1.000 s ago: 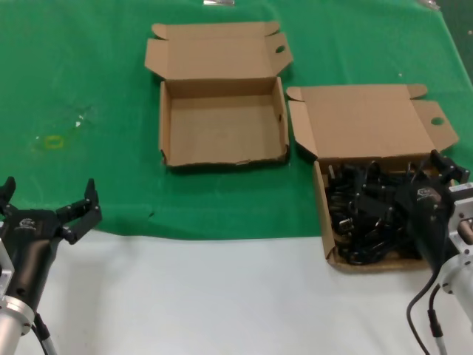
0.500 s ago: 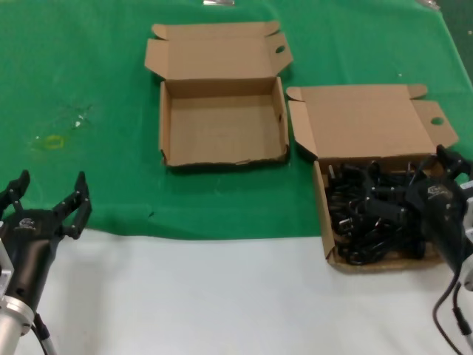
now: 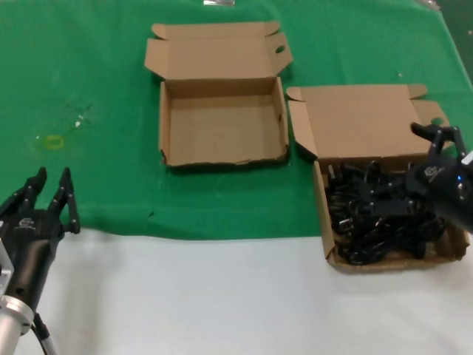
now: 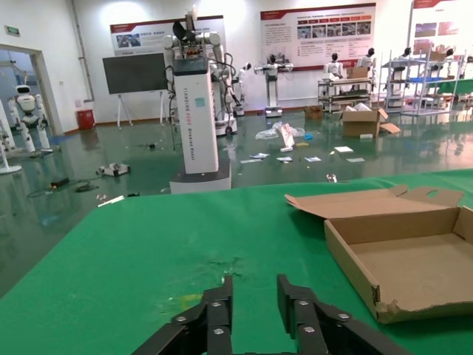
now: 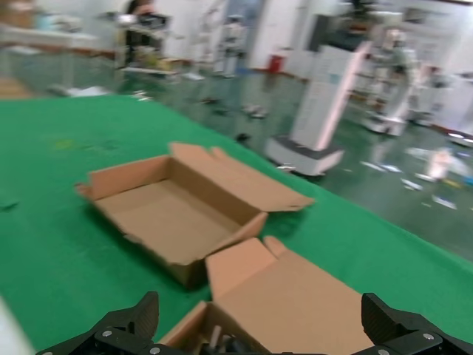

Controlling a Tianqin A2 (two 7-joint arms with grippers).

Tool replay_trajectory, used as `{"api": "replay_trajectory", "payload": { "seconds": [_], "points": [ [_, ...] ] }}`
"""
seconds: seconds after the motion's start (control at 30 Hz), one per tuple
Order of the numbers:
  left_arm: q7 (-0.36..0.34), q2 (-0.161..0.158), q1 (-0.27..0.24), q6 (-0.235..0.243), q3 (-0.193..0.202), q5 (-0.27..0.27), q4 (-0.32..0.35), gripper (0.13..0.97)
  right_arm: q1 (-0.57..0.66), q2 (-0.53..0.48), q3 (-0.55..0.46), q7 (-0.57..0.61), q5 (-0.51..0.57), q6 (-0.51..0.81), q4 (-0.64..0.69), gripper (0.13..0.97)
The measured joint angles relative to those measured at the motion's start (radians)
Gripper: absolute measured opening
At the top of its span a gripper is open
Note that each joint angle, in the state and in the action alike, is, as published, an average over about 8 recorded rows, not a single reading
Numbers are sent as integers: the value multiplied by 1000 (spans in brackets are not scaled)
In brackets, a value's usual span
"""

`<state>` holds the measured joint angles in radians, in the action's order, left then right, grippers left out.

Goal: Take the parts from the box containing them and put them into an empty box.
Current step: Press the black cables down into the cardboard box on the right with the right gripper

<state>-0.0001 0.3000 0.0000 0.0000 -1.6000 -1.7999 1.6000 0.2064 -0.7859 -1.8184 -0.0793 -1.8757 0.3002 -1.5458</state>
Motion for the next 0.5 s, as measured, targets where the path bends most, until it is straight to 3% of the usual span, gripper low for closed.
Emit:
{"api": "replay_trajectory", "payload": {
  "seconds": [0.13,0.5],
  "points": [
    [0,0,0,0,0,0,0,337,75,-51,-19,7,19,139,27,966],
    [0,0,0,0,0,0,0,191,331,-127,-118,138,126,543,168,966]
  ]
}}
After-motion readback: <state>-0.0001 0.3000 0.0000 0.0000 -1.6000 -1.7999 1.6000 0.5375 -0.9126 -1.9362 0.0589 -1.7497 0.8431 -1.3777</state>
